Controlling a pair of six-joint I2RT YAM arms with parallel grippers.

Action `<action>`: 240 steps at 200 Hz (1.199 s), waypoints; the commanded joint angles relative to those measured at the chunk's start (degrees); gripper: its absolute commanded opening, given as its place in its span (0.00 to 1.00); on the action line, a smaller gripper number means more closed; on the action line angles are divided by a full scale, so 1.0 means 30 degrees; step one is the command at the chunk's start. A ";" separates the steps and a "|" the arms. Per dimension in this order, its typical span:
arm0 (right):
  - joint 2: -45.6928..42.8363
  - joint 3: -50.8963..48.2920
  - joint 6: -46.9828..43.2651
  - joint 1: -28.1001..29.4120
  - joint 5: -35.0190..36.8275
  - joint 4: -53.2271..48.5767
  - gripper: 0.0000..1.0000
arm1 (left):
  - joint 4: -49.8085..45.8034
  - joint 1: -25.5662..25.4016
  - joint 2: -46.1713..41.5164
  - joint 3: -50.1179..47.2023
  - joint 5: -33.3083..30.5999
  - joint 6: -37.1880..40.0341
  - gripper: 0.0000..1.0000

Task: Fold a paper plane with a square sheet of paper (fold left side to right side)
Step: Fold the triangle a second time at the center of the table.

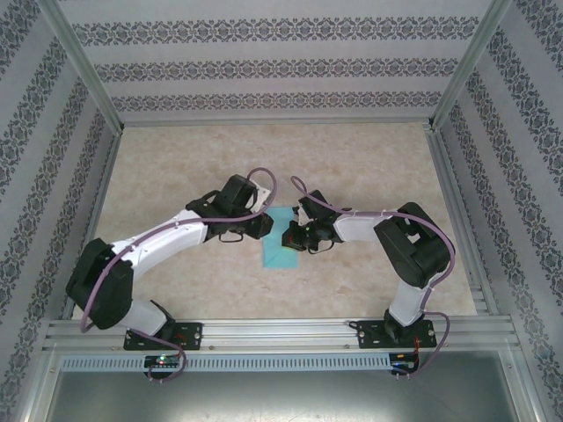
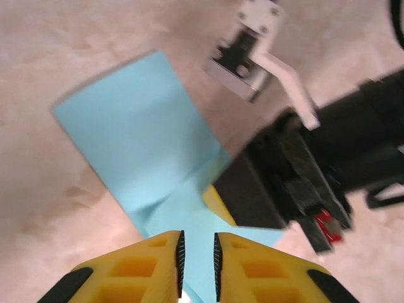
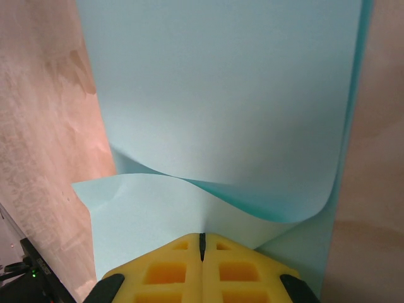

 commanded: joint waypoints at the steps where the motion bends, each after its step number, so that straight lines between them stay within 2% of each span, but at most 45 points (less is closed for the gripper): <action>1: 0.0357 -0.0116 -0.0275 -0.0199 0.0923 -0.0874 0.00 | 0.1335 0.0152 -0.0201 -0.1728 0.4198 -0.2600 0.19; 16: 0.0303 -0.0123 -0.0266 -0.0170 0.0959 -0.0886 0.00 | 0.3511 0.0096 0.0076 -0.2779 0.6137 -0.4149 0.16; 37: 0.0231 -0.0136 -0.0316 -0.0195 0.1002 -0.1016 0.00 | 0.5410 0.0028 0.0633 -0.3852 0.7382 -0.5542 0.16; 69: 0.0280 -0.0079 -0.0356 -0.0175 0.0992 -0.1090 0.00 | 0.5709 -0.0094 0.2055 -0.3824 0.8628 -0.5845 0.16; 115: 0.0228 -0.0051 -0.0410 -0.0170 0.1007 -0.1305 0.00 | 0.4057 -0.0170 0.3410 -0.3189 0.6934 -0.4909 0.14; 240: 0.0170 0.0064 -0.0706 -0.0170 0.1214 -0.1778 0.00 | 0.2272 -0.0170 0.4727 -0.2937 0.5070 -0.4020 0.13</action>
